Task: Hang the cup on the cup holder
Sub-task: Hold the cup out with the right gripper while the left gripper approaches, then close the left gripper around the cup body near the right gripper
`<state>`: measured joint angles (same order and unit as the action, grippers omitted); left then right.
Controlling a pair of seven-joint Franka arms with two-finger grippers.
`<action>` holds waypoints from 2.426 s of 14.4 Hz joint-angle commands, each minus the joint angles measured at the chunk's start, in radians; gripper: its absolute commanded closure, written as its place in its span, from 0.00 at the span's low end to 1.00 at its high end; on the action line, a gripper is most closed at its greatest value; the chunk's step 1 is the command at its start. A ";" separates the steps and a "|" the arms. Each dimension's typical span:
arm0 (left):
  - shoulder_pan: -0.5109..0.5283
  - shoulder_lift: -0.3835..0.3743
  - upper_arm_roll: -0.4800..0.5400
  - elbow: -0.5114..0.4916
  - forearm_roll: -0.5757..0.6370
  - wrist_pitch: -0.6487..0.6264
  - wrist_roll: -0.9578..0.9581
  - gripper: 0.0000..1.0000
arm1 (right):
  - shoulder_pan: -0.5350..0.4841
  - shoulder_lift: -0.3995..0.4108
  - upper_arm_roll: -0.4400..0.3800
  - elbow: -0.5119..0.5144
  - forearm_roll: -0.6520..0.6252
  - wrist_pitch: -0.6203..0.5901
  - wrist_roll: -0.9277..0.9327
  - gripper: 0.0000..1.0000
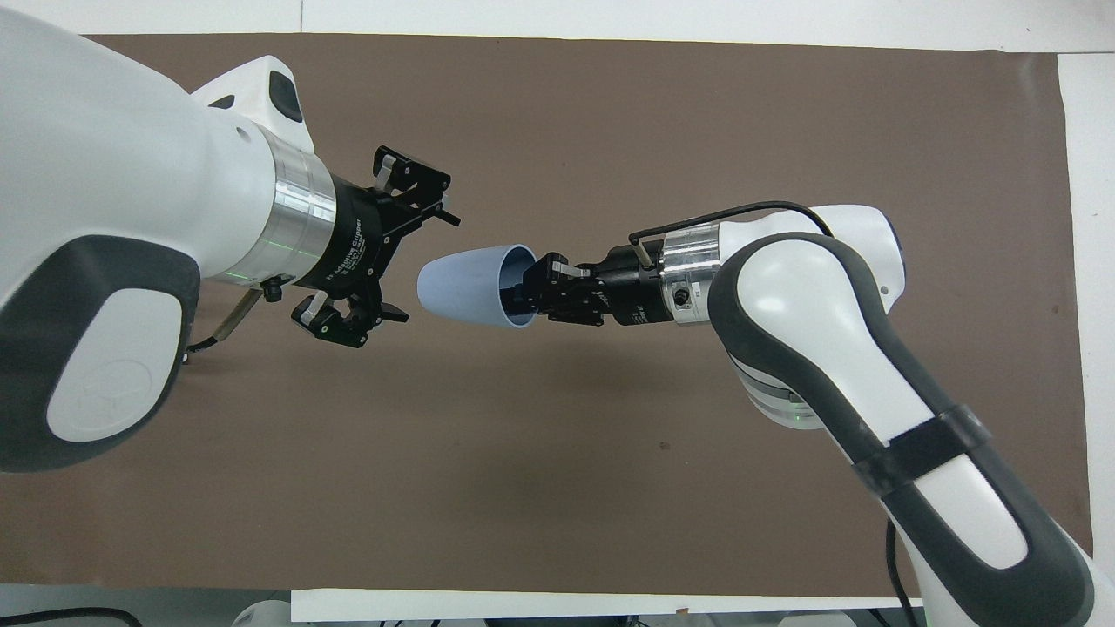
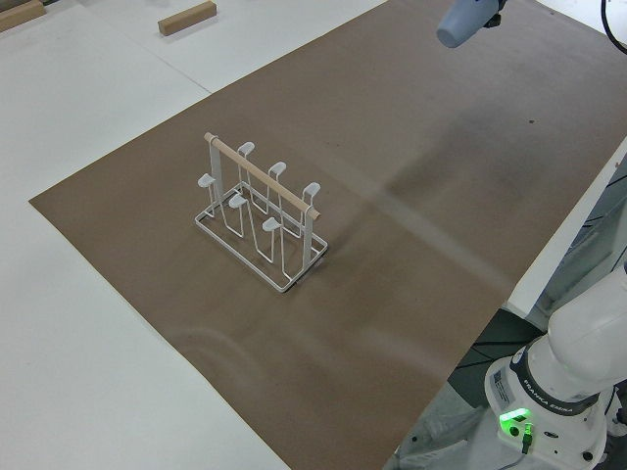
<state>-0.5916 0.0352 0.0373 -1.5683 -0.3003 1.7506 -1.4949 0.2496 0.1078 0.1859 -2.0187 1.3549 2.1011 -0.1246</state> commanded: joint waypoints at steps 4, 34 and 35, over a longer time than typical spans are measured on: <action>-0.056 -0.009 0.003 -0.082 0.006 0.127 -0.356 0.00 | 0.002 -0.022 0.000 -0.021 0.026 0.011 0.016 1.00; -0.031 -0.034 -0.004 -0.357 -0.137 0.345 -0.340 1.00 | 0.002 -0.020 0.000 -0.017 0.026 0.016 0.036 1.00; -0.033 -0.032 -0.004 -0.354 -0.137 0.343 -0.340 1.00 | 0.002 -0.020 0.000 -0.017 0.026 0.016 0.036 1.00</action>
<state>-0.6197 0.0288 0.0355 -1.8920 -0.4149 2.0788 -1.8538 0.2548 0.1028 0.1810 -2.0283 1.3567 2.1190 -0.1043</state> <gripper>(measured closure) 0.322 0.947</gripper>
